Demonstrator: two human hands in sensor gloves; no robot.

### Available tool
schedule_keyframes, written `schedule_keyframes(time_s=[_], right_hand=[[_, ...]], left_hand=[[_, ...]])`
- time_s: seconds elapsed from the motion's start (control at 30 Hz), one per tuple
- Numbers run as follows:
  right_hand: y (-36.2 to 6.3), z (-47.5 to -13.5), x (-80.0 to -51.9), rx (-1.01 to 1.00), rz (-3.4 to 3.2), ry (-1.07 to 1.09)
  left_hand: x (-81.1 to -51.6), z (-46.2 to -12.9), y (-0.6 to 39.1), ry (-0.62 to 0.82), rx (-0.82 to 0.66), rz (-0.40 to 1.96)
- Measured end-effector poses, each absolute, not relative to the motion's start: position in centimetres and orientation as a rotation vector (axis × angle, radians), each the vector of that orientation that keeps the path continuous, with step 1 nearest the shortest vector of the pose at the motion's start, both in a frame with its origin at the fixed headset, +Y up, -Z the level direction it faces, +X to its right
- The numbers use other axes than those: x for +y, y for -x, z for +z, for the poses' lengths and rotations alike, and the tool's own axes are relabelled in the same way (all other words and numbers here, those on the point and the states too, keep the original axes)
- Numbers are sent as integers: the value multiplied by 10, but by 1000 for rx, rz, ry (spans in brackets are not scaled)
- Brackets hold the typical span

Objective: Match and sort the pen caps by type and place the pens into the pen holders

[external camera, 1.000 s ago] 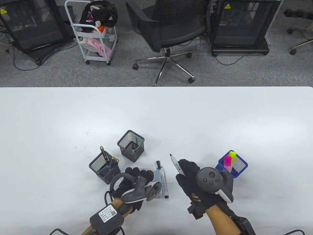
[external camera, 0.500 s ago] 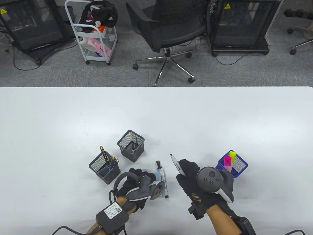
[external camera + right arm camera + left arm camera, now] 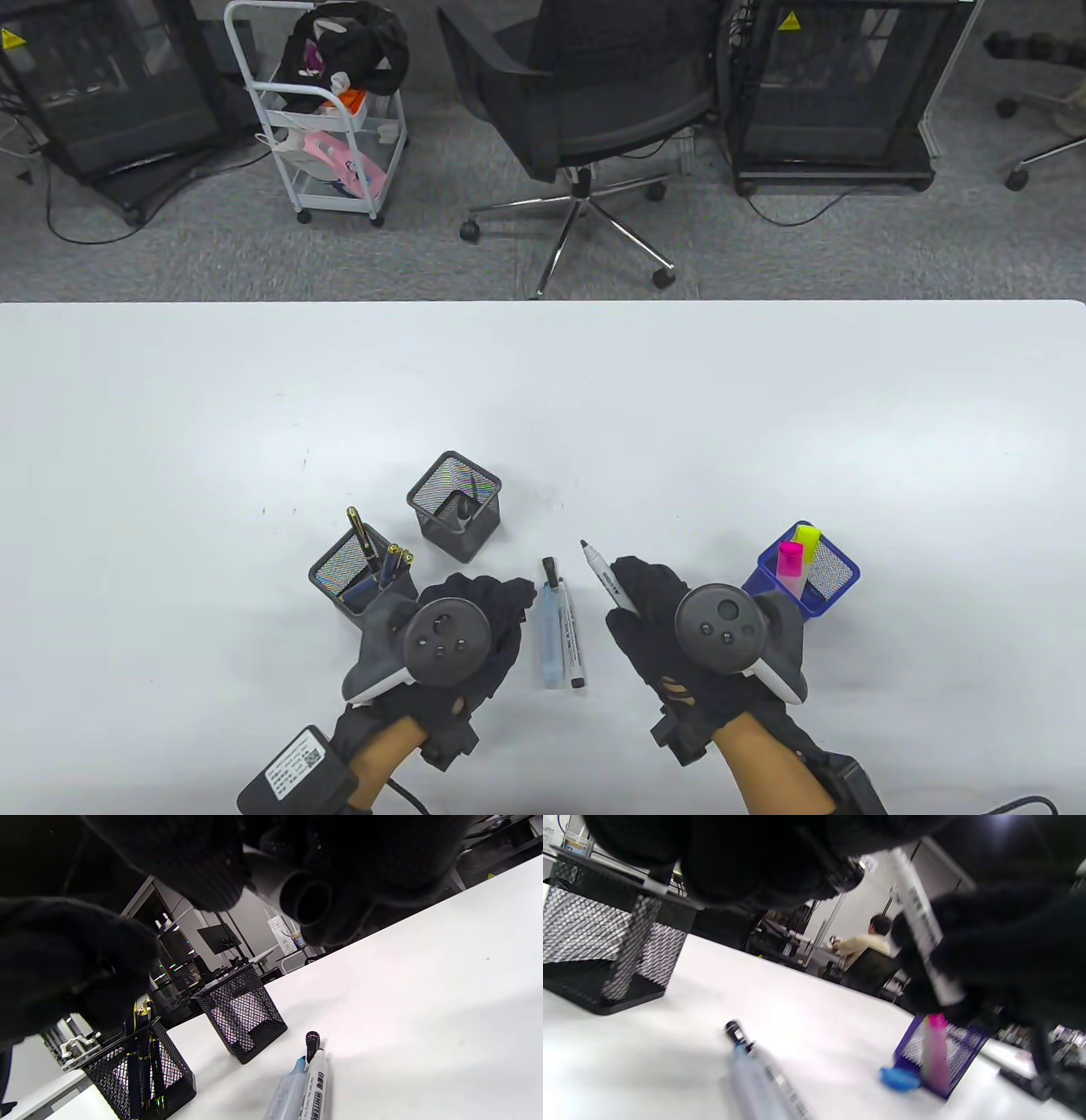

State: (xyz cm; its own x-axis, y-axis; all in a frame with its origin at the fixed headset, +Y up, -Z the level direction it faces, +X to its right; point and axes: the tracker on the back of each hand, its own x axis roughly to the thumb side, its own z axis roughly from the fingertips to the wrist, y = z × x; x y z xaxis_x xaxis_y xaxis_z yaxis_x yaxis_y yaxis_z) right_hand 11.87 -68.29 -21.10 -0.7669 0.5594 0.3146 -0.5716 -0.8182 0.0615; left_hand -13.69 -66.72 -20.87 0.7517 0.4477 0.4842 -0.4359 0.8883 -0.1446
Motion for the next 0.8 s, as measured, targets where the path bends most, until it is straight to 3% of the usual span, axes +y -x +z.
schedule_keyframes(time_s=[0.5,0.8], right_hand=[[-90,-196,-679,-93,2598,-721],[-74,-187,-677,-125,2630,-804]], left_hand=[[-664,-201,191,-175,-398,810],[-666,-196,186,-182,-426,774]])
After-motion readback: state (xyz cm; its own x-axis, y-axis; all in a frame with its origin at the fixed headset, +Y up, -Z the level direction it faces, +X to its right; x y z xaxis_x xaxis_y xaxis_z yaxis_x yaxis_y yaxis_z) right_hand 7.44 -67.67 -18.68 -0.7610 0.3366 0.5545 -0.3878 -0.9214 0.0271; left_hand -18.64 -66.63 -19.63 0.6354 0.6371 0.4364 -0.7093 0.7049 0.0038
